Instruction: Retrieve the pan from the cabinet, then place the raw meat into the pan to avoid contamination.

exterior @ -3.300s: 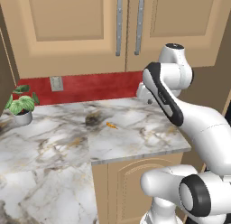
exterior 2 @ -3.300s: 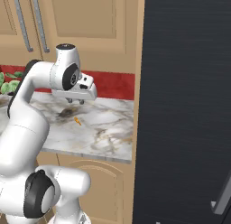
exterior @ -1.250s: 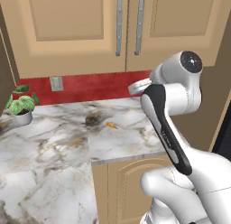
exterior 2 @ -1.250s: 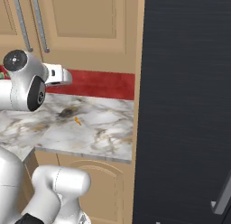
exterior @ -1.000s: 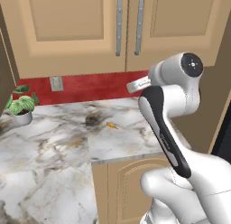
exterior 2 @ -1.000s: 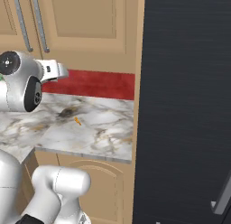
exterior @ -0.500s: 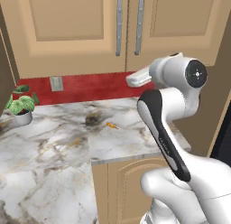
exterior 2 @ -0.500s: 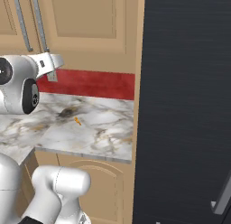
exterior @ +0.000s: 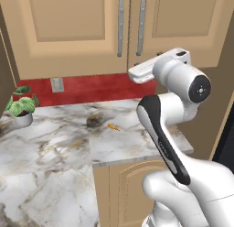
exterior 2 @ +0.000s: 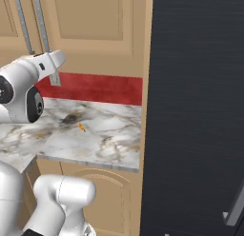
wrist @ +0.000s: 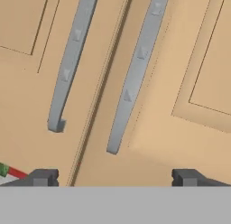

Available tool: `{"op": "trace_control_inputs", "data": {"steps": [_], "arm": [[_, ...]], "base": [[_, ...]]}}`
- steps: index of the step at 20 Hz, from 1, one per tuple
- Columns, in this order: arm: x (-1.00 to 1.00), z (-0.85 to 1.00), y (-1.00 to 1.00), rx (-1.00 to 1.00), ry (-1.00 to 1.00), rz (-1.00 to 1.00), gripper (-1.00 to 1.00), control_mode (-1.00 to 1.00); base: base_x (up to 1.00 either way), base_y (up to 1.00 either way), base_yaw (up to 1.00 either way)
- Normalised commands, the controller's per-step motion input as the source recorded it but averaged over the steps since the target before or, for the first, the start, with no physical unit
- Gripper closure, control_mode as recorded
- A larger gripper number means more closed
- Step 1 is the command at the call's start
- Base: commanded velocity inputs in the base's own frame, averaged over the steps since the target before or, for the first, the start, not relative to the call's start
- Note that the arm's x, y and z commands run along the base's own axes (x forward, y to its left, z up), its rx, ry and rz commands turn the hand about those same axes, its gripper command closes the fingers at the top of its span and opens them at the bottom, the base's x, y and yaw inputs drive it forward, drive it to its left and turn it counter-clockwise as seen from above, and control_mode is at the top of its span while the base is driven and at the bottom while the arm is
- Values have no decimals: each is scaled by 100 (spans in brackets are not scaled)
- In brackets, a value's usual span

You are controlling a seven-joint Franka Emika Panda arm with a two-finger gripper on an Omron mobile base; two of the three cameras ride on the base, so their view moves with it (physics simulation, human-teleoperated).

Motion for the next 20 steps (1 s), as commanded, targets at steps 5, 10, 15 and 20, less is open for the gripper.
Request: {"op": "trace_control_inputs", "data": {"steps": [5, 10, 15, 20], "arm": [[-4, 30, 0, 6, -22, 0, -100, -100], [-2, 26, 0, 5, -18, 0, -100, -100], [0, 19, 0, 3, -9, 2, -100, -100], [10, 4, 0, 0, 0, 0, -100, -100]], "base": [[0, 0, 0], [0, 0, 0], [0, 0, 0], [0, 0, 0]]}}
